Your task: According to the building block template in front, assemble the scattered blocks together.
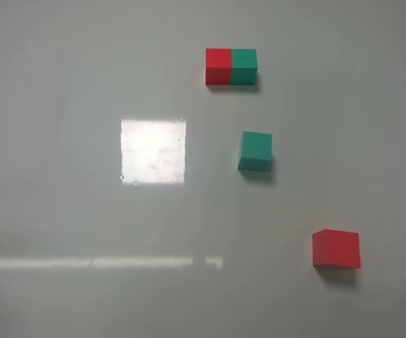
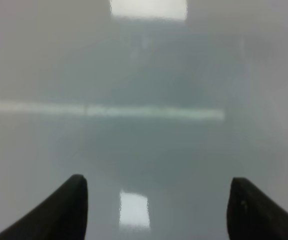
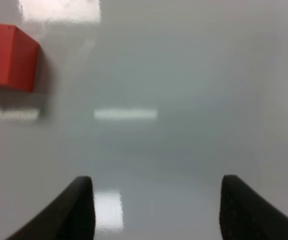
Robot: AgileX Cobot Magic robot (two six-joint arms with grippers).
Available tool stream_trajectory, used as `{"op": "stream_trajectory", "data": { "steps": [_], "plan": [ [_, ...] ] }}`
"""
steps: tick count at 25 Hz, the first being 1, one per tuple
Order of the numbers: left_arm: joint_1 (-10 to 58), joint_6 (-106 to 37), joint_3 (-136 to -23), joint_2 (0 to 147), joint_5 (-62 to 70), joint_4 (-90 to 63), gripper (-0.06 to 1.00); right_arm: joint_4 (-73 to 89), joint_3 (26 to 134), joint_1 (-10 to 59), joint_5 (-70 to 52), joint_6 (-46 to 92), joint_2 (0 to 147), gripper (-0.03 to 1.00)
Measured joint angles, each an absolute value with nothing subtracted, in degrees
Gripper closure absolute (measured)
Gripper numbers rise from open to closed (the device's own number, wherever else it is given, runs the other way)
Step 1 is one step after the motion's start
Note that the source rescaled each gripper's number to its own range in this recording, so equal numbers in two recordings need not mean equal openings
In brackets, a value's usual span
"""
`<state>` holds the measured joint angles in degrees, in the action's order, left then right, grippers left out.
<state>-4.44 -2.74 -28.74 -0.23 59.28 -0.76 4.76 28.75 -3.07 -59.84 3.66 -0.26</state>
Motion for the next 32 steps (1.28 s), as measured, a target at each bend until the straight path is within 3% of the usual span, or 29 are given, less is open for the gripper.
{"op": "stream_trajectory", "data": {
  "steps": [4, 8, 14, 20, 22, 27, 32],
  "plan": [
    [-4.44, -2.74, -28.74, -0.23, 59.28, -0.76, 0.44, 6.69, 30.87, -3.07, -56.69, 4.94, 0.21, 0.64],
    [-4.44, -2.74, -28.74, -0.23, 59.28, -0.76, 0.44, 9.96, 40.69, -3.07, -52.32, 11.50, 9.39, 0.64],
    [-4.44, -2.79, -28.68, -0.23, 59.28, -0.76, 0.44, 15.32, 51.57, 1.54, -60.26, 39.51, 27.79, 0.64],
    [-4.44, -2.79, -28.68, -0.23, 59.28, -0.76, 0.44, 15.26, 52.12, 6.19, -63.95, 53.27, 37.84, 0.64],
    [-4.44, -2.79, -28.68, -0.23, 59.28, -0.76, 0.44, 15.39, 52.12, 7.89, -62.51, 56.68, 39.23, 0.57],
    [-4.44, -2.85, -28.68, -0.23, 59.28, -0.76, 0.44, 17.16, 52.12, 10.98, -59.92, 65.35, 41.76, 0.08],
    [-4.44, -2.85, -28.68, -0.23, 59.28, -0.76, 0.44, 16.76, 52.12, 16.10, -57.59, 67.95, 46.16, -0.01]
  ]
}}
